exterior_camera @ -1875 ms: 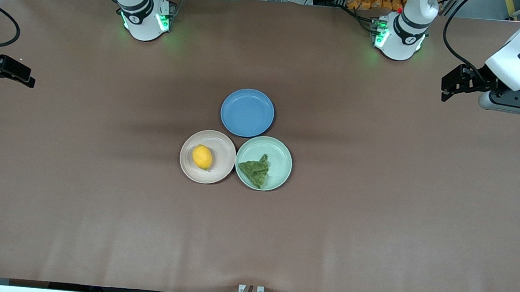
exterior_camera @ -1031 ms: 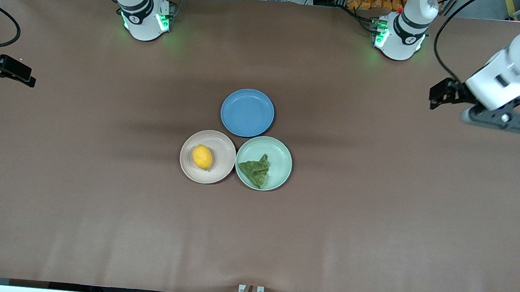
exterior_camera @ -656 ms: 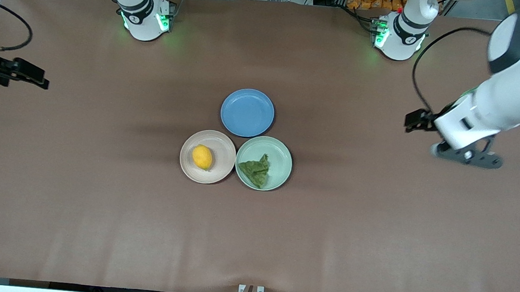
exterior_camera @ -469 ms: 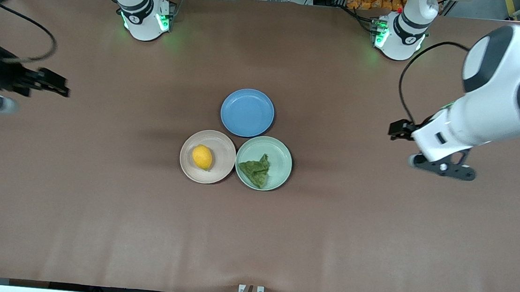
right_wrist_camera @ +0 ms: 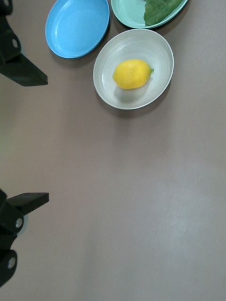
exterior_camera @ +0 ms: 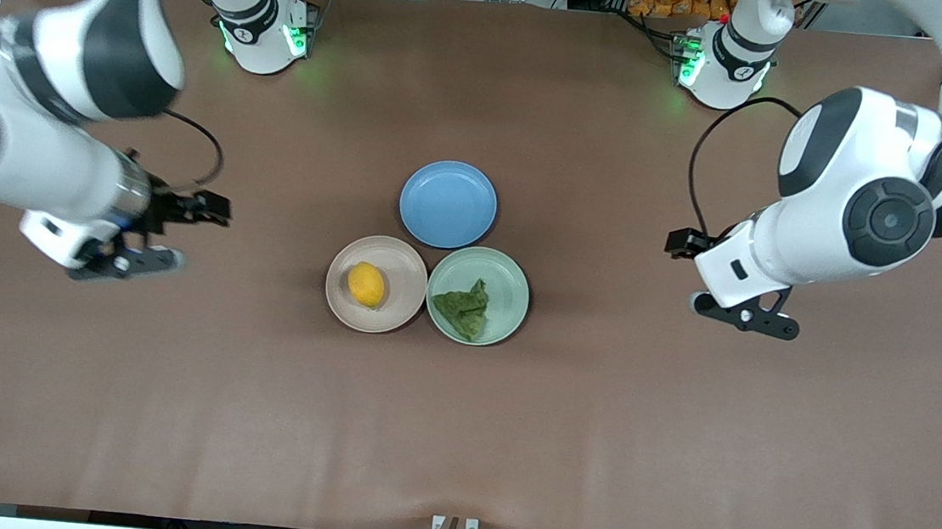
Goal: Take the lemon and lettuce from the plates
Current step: 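Move the right gripper toward the lemon while the left gripper approaches the lettuce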
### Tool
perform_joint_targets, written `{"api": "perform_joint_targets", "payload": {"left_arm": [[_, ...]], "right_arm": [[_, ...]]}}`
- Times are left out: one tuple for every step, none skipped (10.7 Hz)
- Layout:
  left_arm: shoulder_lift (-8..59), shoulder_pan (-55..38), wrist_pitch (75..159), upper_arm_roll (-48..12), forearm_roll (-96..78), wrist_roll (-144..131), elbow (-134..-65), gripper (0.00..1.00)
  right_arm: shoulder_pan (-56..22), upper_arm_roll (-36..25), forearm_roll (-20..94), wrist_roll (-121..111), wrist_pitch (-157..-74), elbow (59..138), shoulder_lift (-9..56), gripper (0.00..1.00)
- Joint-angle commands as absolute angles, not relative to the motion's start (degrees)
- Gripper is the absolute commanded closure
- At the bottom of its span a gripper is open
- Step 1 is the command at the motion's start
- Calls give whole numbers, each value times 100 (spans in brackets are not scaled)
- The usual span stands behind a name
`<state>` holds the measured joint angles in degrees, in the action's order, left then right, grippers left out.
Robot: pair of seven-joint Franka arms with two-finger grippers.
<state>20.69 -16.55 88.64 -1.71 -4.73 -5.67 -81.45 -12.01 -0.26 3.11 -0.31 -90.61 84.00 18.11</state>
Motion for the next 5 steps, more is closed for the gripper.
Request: {"api": "perform_joint_targets", "payload": {"left_arm": [[2644,-2012,9427,-149,-712,-1360,-7980,0],[2793,-2143,9813,-149,-721,-1780,-7980,0],[2943,-2345,10209,-149,-721,-2193,-7980,0],[3066,-2442,10587,-149,-721,-2554,-7980,0],[3146,-2530,10782,-149,-721,-2845,-7980,0]], "right_arm": [[-1371,-62,641,183,-9753,8603,2109,0],[-1502,-62,642,359,-10104,8857,2109,0],[-1633,-62,642,517,-10412,9068,2118,0],[-1809,-62,642,849,-10754,9279,2179,0],[-1985,-62,642,1087,-11115,9473,2258,0]]}}
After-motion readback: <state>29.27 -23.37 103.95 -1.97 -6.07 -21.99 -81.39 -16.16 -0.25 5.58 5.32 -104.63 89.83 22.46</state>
